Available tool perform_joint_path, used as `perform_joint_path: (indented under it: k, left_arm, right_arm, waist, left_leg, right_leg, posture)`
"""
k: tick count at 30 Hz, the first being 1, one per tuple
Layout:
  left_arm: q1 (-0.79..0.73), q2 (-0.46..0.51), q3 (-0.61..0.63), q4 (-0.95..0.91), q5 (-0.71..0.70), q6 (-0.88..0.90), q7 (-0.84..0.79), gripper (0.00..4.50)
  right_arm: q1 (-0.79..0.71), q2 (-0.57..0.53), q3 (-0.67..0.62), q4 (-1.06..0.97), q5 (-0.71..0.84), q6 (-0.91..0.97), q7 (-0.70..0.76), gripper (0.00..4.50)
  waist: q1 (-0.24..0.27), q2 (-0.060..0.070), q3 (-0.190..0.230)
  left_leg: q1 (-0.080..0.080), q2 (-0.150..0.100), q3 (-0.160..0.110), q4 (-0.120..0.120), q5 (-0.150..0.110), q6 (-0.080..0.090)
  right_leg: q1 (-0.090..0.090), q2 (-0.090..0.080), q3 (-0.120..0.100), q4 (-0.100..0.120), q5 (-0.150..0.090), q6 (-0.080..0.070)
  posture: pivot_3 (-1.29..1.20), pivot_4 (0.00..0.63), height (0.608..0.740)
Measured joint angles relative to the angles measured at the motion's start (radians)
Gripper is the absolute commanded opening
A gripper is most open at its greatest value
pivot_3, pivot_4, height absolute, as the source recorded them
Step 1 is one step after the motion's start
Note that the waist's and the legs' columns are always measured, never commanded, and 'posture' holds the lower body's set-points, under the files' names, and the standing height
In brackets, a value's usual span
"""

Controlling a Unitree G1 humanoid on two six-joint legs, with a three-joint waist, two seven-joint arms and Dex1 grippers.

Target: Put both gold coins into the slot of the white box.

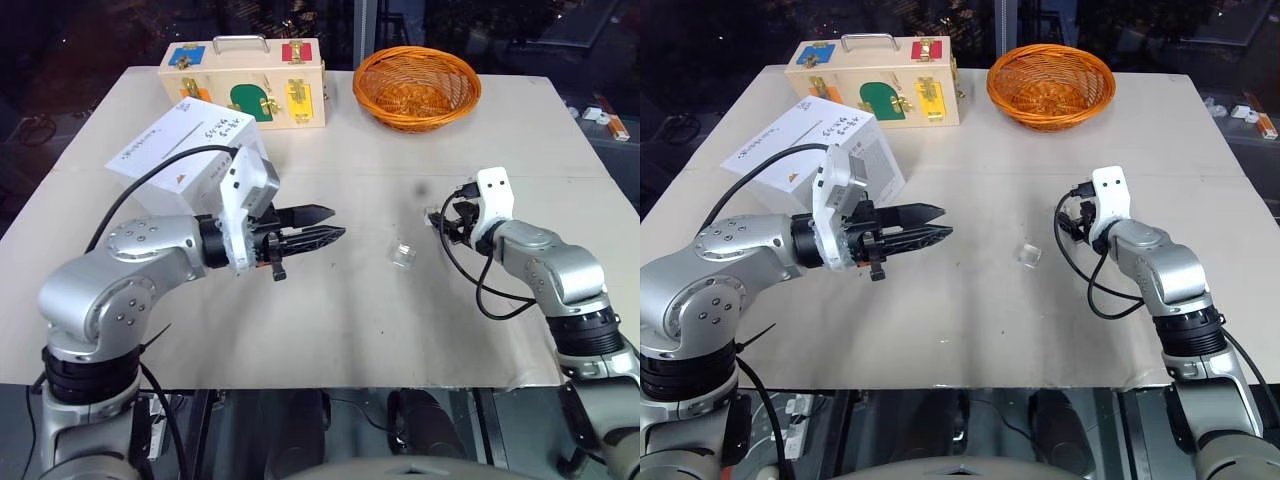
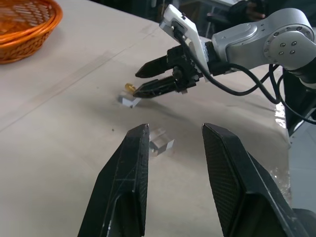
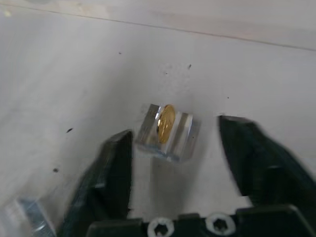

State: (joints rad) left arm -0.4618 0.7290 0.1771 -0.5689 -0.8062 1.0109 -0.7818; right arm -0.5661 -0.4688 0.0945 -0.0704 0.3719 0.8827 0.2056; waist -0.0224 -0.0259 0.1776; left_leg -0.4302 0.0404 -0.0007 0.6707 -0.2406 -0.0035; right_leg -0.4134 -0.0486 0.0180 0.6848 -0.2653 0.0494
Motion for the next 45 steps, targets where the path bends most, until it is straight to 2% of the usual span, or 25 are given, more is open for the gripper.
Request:
perform_joint_path:
  k: [12, 14, 17, 18, 32, 45]
  left_arm:
    - [0.034, 0.024, 0.004, -0.032, -0.025, -0.017, 0.037, 1.69]
    - [0.034, 0.025, 0.004, -0.032, -0.026, -0.018, 0.039, 1.69]
    - [0.035, 0.026, 0.004, -0.032, -0.027, -0.027, 0.041, 1.69]
    - [0.035, 0.026, 0.004, -0.032, -0.026, -0.03, 0.041, 1.69]
    - [0.038, 0.031, 0.004, -0.028, -0.027, -0.059, 0.035, 1.69]
    - [0.053, 0.029, -0.002, -0.017, -0.041, -0.066, 0.034, 1.69]
  right_arm:
    - [-0.015, 0.044, -0.026, -0.001, -0.05, 0.01, 0.01, 1.88]
    - [-0.016, 0.047, -0.026, 0.0, -0.052, 0.011, 0.012, 1.37]
    - [-0.025, 0.05, -0.028, 0.0, -0.056, 0.013, 0.02, 0.22]
    - [-0.025, 0.05, -0.029, 0.0, -0.056, 0.014, 0.023, 0.03]
    - [-0.025, 0.055, -0.049, -0.001, -0.058, 0.033, 0.045, 0.03]
    - [-0.018, 0.073, -0.137, -0.033, -0.028, 0.032, 0.072, 0.03]
  waist:
    - [0.006, 0.0, 0.0]
    - [0.006, 0.0, 0.0]
    - [0.006, 0.0, 0.0]
    - [0.006, 0.0, 0.0]
    - [0.006, 0.0, 0.0]
    - [0.006, 0.0, 0.0]
  left_leg:
    - [0.0, 0.0, 0.0, 0.0, 0.0, 0.0]
    - [0.0, 0.0, 0.0, 0.0, 0.0, 0.0]
    - [0.0, 0.0, 0.0, 0.0, 0.0, 0.0]
    - [0.0, 0.0, 0.0, 0.0, 0.0, 0.0]
    - [0.0, 0.0, 0.0, 0.0, 0.0, 0.0]
    - [0.0, 0.0, 0.0, 0.0, 0.0, 0.0]
  right_leg:
    - [0.0, 0.0, 0.0, 0.0, 0.0, 0.0]
    - [0.0, 0.0, 0.0, 0.0, 0.0, 0.0]
    - [0.0, 0.0, 0.0, 0.0, 0.0, 0.0]
    - [0.0, 0.0, 0.0, 0.0, 0.0, 0.0]
    - [0.0, 0.0, 0.0, 0.0, 0.0, 0.0]
    - [0.0, 0.0, 0.0, -0.001, 0.0, 0.0]
  posture:
    - [0.0, 0.15, 0.726]
    - [0.0, 0.15, 0.726]
    - [0.0, 0.15, 0.726]
    - [0.0, 0.15, 0.726]
    - [0.0, 0.15, 0.726]
    - [0.0, 0.15, 0.726]
